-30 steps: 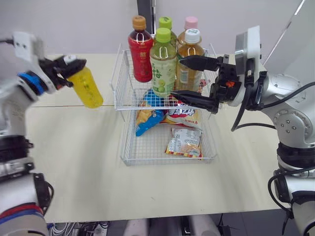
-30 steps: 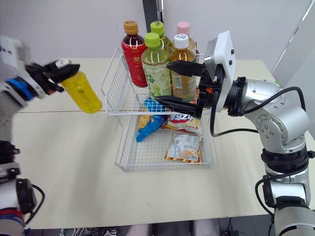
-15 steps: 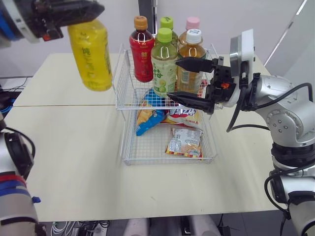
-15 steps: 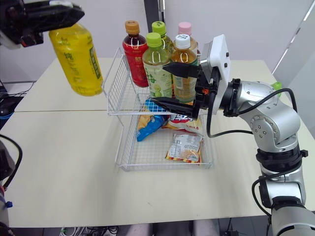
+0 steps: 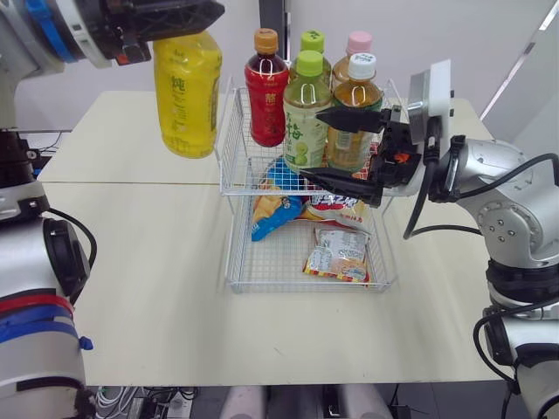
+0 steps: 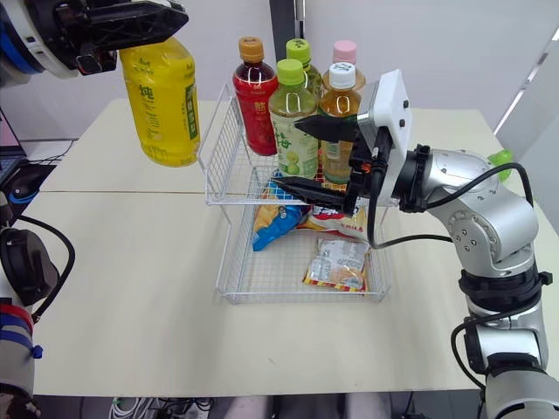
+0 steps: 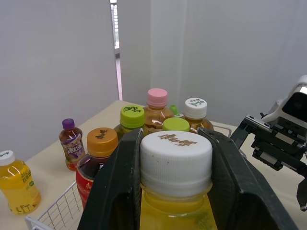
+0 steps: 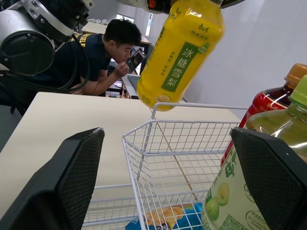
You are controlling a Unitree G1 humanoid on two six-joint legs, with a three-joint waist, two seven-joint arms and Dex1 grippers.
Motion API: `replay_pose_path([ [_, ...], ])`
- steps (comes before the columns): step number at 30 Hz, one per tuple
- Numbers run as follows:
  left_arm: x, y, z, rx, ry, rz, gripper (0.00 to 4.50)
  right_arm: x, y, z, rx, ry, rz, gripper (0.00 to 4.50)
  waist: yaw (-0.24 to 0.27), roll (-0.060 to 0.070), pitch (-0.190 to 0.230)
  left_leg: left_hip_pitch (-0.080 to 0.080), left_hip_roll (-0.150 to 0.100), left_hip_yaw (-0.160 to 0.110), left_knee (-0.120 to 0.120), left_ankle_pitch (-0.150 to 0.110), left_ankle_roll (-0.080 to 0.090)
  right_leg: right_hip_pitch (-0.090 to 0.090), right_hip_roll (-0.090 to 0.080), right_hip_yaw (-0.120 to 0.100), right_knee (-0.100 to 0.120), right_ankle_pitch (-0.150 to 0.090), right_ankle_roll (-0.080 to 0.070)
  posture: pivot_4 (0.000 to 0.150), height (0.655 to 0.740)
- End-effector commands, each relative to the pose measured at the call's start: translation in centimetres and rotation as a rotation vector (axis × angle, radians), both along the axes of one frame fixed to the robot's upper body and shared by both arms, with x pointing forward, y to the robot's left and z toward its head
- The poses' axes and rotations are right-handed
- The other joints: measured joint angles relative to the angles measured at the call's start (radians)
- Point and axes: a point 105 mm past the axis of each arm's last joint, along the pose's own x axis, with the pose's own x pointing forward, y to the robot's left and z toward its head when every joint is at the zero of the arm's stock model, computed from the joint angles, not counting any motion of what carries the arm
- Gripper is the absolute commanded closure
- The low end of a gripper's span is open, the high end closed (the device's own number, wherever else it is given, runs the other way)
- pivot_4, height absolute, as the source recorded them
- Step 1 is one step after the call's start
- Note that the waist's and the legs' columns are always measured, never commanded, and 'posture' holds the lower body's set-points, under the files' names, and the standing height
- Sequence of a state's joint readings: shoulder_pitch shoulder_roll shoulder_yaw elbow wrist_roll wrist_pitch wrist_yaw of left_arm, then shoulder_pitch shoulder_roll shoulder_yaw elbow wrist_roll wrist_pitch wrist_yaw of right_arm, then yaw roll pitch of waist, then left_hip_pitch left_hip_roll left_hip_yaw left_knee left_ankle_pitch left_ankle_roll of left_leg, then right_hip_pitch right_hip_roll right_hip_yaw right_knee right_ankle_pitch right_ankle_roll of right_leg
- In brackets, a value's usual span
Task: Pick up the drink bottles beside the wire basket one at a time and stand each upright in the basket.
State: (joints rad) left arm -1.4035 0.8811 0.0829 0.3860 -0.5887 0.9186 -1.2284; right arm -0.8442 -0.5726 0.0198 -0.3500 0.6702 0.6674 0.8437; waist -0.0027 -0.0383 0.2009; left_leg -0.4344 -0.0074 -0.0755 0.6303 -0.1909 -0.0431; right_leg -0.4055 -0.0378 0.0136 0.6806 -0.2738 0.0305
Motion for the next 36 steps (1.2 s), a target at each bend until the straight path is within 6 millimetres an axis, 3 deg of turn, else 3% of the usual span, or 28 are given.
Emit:
replay_pose_path([
  [1, -1.8, -0.2, 2.3, -0.008, -0.112, -0.05, 3.12, -0.7, -0.5, 1.1, 0.02, -0.052, -0.006, 0.0, -0.001, 0.0, 0.0, 0.0, 0.0, 0.0, 0.0, 0.0, 0.0, 0.0, 0.0, 0.0, 0.0, 0.0, 0.0, 0.15, 0.74],
  [5, -1.8, 0.5, 2.2, -0.006, -0.109, -0.023, 3.12, -0.7, -0.5, 1.2, 0.019, -0.053, -0.002, 0.0, -0.003, 0.0, 0.0, 0.0, 0.0, 0.0, 0.0, 0.0, 0.0, 0.0, 0.0, 0.0, 0.0, 0.0, 0.0, 0.15, 0.74],
  [10, -1.7, 2.8, 1.4, -0.018, -0.112, 0.075, 3.12, -0.7, -0.5, 1.2, 0.018, -0.055, 0.004, 0.0, -0.018, 0.0, 0.0, 0.0, 0.001, 0.0, 0.0, 0.0, 0.0, 0.0, 0.0, 0.0, 0.001, 0.0, 0.0, 0.15, 0.74],
  [15, -2.8, 3.8, 2.5, -0.036, -0.144, 0.113, 3.12, -0.6, -0.3, 1.3, 0.016, -0.057, 0.012, 0.0, -0.031, 0.0, 0.0, 0.001, 0.002, 0.0, 0.0, 0.0, 0.0, -0.001, 0.002, 0.0, 0.002, 0.0, 0.0, 0.15, 0.74],
  [22, -4.0, 2.3, 5.2, -0.057, -0.202, 0.046, 3.12, -0.5, 0.0, 1.4, 0.019, -0.058, 0.027, 0.0, -0.032, 0.0, 0.0, 0.001, 0.002, 0.001, 0.0, 0.0, 0.0, -0.001, 0.002, 0.001, 0.001, 0.0, 0.0, 0.15, 0.74],
  [27, -3.6, 0.8, 6.3, -0.105, -0.212, -0.017, 3.12, -0.4, 0.1, 1.4, 0.024, -0.061, 0.029, 0.0, -0.031, 0.0, 0.0, 0.001, 0.002, 0.001, 0.0, 0.0, 0.0, -0.001, 0.002, 0.001, 0.002, 0.0, 0.0, 0.15, 0.74],
  [36, -1.2, -1.8, 3.5, -0.137, -0.169, -0.061, 3.12, -0.6, -0.2, 1.5, 0.032, -0.069, 0.007, 0.0, -0.034, 0.0, 0.0, 0.001, 0.002, 0.001, 0.0, 0.0, 0.0, -0.002, 0.002, 0.002, 0.002, 0.0, 0.0, 0.15, 0.74],
])
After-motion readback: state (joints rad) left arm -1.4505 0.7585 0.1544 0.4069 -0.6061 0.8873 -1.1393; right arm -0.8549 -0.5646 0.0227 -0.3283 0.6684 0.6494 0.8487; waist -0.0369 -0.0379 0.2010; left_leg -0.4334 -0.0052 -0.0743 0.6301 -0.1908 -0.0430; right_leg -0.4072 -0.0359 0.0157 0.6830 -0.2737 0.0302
